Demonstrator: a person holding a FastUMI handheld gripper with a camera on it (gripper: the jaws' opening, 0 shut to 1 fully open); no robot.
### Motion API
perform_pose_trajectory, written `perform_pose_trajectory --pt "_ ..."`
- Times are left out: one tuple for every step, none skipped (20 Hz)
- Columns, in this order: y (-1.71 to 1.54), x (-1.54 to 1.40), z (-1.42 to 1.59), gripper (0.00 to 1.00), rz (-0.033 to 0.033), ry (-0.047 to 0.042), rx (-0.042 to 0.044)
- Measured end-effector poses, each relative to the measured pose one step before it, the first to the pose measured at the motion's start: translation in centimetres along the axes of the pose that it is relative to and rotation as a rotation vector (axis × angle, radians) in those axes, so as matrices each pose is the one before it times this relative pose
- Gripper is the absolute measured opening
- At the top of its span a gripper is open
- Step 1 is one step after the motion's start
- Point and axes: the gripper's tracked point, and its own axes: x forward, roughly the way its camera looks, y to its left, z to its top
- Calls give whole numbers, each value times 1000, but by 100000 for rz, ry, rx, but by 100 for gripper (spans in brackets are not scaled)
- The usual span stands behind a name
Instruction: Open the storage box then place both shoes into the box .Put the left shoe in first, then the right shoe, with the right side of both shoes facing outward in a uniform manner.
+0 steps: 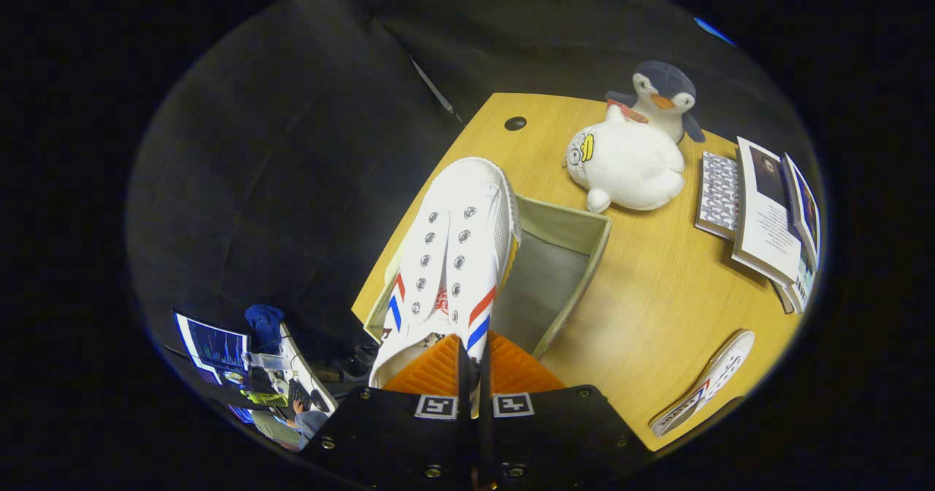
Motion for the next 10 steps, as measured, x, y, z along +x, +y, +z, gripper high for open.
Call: perform_pose_trajectory --pt "170 759 -139 4 -606 1050 -348" --pt "105 553 -22 4 -505 953 -338" --pt "321 332 29 4 -490 594 -447" --pt "59 314 83 4 -666 548 -577" --pt "5 369 -46 4 -1148 665 -432" --pt "-229 204 82 3 -1775 1 7" --pt "656 -720 -863 4 -335 37 262" --pt "757 -130 479 14 2830 -1349 401" --pt "720 82 479 21 3009 -1785 181" --pt "93 -263 528 48 130 -1395 173"
